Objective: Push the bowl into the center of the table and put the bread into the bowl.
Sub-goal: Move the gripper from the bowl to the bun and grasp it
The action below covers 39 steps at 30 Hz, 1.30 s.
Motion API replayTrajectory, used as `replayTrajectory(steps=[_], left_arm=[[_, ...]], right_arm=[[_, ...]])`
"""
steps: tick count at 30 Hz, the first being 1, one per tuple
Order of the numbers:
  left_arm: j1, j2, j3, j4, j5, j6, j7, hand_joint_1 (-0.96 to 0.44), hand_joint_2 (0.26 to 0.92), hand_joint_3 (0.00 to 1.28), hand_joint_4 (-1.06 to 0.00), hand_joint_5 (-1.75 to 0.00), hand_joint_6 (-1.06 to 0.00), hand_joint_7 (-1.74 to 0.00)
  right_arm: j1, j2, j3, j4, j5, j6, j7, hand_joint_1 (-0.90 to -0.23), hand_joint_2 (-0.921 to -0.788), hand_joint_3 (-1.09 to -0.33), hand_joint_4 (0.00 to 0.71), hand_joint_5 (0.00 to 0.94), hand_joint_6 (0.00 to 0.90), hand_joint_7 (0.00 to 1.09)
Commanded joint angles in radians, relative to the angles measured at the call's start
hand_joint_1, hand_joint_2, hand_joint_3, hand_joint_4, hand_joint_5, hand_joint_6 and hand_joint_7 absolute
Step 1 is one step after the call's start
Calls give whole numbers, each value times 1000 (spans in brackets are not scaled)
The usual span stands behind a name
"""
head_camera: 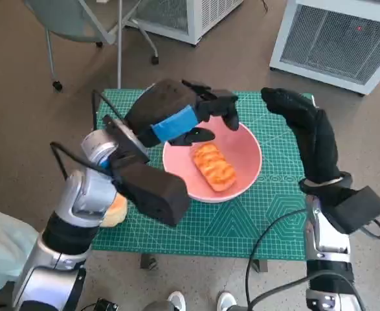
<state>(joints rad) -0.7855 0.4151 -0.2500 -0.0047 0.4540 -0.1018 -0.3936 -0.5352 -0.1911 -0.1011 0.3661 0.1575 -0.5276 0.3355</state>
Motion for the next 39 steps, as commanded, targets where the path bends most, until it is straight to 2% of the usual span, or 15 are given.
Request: replayTrajectory(steps=[1, 7, 8, 9, 10, 11, 12, 15, 19, 24, 26, 29, 39], left_arm=[[28, 32, 36, -51, -24, 19, -30, 1, 914, 44, -763, -1164, -643, -1075], [32, 31, 39, -59, -25, 26, -37, 1, 914, 43, -762, -1168, -646, -1068], [93, 94, 111, -157, -97, 119, -129, 1, 914, 43, -762, -1168, -646, -1068], [138, 142, 165, -230, -151, 188, -199, -75, 848, 39, -535, -848, -475, -841], [178, 183, 211, -295, -188, 256, -258, -101, 827, 36, -469, -704, -430, -728], [210, 219, 245, -348, -200, 313, -302, -150, 789, 26, -383, -466, -381, -530], [223, 236, 258, -372, -197, 342, -318, -195, 761, 17, -326, -302, -354, -385], [264, 287, 281, -420, -160, 378, -341, -267, 724, 5, -249, -100, -319, -189], [286, 317, 289, -449, -154, 402, -349, -352, 712, 2, -212, -21, -301, -100], [291, 333, 284, -465, -166, 424, -344, -371, 710, 1, -204, -4, -302, -72], [379, 335, 346, -423, -207, 368, -327, -365, 710, 1, -207, -4, -309, -69], [446, 350, 380, -404, -230, 346, -327, -351, 711, 1, -211, -4, -319, -64], [539, 401, 402, -390, -252, 343, -348, -316, 712, 1, -213, -1, -330, -39]], right_arm=[[21, 6, 2, 2, 1, 19, -6, -633, -921, -730, 217, 1, -1, 526], [21, 6, 2, 1, 0, 20, -6, -633, -921, -731, 217, 1, -1, 526], [24, 8, 3, 1, 1, 19, -6, -633, -921, -731, 217, 1, -1, 527], [27, 10, 4, 1, 0, 18, -6, -633, -921, -731, 216, 0, -1, 526], [28, 12, 4, 3, 0, 17, -6, -632, -921, -731, 216, 0, -1, 526], [27, 12, 4, 4, -1, 17, -6, -634, -921, -732, 216, 0, -1, 526], [26, 13, 4, 5, -2, 17, -6, -636, -921, -732, 216, 0, -1, 526], [23, 15, 4, 9, -3, 18, -5, -639, -921, -733, 216, 0, -1, 525], [22, 16, 3, 10, -4, 17, -5, -640, -921, -734, 217, 0, -1, 525], [22, 15, 4, 10, -3, 17, -5, -641, -921, -734, 217, 0, -1, 525], [11, 21, 7, 31, -8, 10, -6, -641, -921, -734, 217, 1, -1, 524], [6, 27, 11, 42, -9, 2, -4, -641, -921, -733, 218, 1, -1, 522], [1, 27, 12, 62, -1, -10, 8, -636, -921, -736, 219, 1, -1, 522]])
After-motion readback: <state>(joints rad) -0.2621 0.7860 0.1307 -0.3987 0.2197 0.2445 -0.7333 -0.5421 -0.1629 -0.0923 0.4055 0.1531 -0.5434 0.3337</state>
